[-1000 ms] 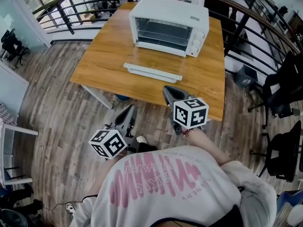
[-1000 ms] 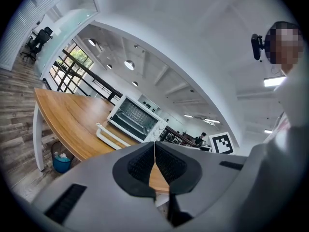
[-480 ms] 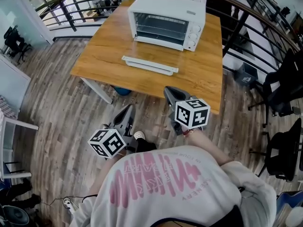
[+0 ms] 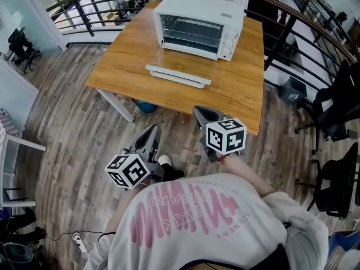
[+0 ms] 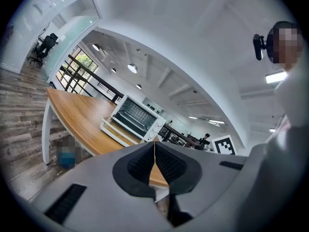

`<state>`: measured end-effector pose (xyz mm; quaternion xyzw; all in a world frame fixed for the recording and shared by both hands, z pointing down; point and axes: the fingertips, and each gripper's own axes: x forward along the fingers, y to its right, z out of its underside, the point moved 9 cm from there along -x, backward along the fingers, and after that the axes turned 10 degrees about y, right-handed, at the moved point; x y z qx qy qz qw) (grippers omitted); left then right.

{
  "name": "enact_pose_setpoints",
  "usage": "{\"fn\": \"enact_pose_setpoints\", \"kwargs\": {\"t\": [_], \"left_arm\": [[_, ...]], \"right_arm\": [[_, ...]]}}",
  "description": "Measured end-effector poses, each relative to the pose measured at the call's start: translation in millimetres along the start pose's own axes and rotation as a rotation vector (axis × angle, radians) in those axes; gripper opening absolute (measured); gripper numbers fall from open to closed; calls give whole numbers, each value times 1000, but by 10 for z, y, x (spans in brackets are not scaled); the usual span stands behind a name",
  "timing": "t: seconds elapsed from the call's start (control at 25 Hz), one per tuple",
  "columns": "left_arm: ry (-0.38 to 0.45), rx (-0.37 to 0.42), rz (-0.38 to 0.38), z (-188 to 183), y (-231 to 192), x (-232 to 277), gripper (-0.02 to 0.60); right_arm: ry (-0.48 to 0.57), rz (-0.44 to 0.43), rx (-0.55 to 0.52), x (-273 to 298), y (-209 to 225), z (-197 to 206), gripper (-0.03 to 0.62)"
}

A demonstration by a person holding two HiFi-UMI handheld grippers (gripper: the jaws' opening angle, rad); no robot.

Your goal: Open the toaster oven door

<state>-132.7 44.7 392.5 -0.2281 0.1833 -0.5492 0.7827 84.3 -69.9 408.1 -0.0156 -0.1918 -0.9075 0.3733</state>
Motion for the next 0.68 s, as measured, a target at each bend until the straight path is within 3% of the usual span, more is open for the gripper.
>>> {"fn": "enact_pose_setpoints", "kwargs": {"t": [0.68], "left_arm": [[11,-3,-11,-4,-32,-15,21]], "right_arm": [[-46,-3,-29,31,7,83,6]]}}
